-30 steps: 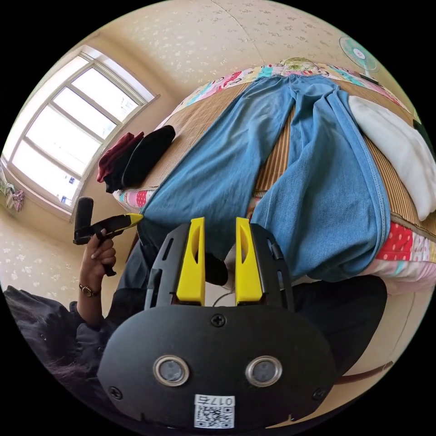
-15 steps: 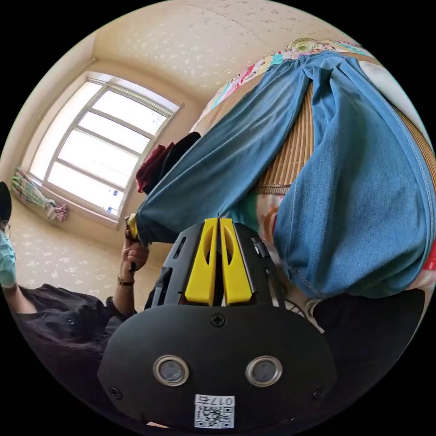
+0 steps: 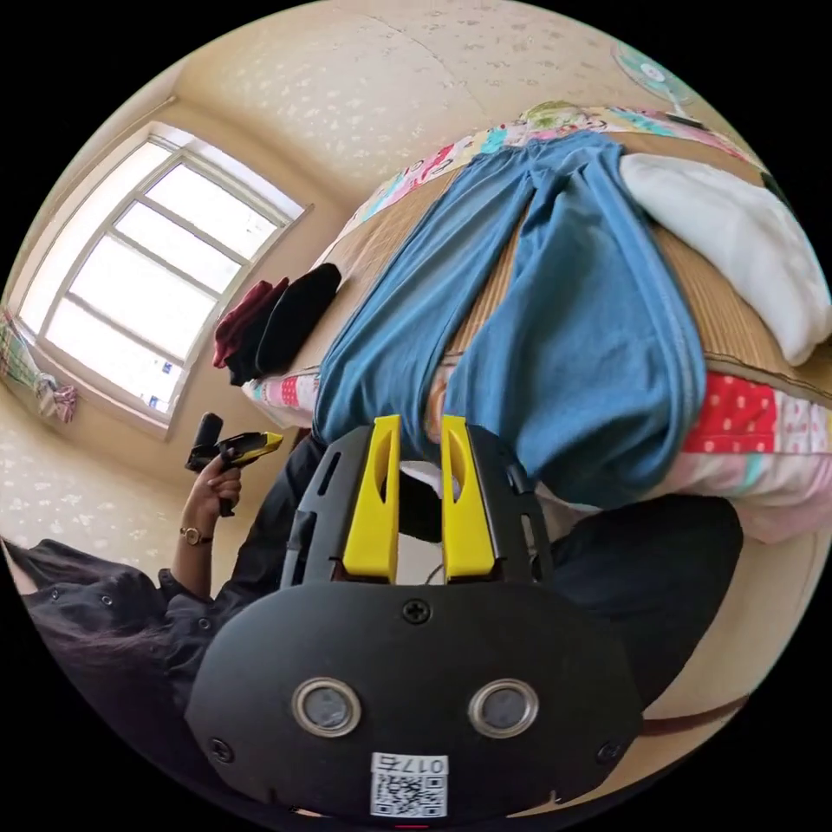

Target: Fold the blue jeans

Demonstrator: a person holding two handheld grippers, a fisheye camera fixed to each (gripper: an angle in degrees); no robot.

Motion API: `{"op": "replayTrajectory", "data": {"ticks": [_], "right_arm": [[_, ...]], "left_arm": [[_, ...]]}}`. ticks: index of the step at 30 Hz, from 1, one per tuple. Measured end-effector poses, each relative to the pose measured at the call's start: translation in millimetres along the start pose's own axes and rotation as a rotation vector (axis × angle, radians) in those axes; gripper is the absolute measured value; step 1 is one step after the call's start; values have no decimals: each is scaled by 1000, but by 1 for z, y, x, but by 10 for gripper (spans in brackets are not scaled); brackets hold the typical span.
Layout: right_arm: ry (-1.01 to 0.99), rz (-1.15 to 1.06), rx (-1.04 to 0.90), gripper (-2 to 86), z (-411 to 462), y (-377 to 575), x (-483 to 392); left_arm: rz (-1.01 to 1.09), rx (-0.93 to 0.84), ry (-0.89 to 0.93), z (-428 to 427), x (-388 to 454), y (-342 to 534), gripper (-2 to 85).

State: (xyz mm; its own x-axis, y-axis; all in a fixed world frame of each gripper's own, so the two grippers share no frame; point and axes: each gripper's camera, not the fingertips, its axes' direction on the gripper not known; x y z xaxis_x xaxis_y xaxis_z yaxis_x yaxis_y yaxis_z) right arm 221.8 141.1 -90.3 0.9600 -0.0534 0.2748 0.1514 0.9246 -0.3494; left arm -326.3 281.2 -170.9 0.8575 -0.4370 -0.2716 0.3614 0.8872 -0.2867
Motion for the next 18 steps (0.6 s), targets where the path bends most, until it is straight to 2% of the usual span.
{"op": "replayTrajectory", "data": {"ticks": [2, 4, 7, 11, 14, 17, 18], "right_arm": [[162, 45, 83, 90, -24, 4, 11], [343, 135, 97, 104, -38, 8, 34], [267, 172, -75, 105, -20, 8, 64], [268, 183, -135, 68, 0, 11, 83], [109, 128, -114, 30, -20, 18, 81], [-284, 12, 44, 22, -78, 49, 80], [-456, -20, 162, 21, -103, 68, 89]], "left_arm": [[28, 72, -112, 0, 15, 11, 20], [60, 91, -125, 6, 27, 17, 36], [115, 72, -109, 27, 46, 21, 41], [181, 6, -108, 66, 73, 23, 40], [223, -29, -103, 87, 92, 27, 39], [282, -30, -116, 98, 118, 40, 50], [296, -30, -118, 100, 123, 43, 54]]}}
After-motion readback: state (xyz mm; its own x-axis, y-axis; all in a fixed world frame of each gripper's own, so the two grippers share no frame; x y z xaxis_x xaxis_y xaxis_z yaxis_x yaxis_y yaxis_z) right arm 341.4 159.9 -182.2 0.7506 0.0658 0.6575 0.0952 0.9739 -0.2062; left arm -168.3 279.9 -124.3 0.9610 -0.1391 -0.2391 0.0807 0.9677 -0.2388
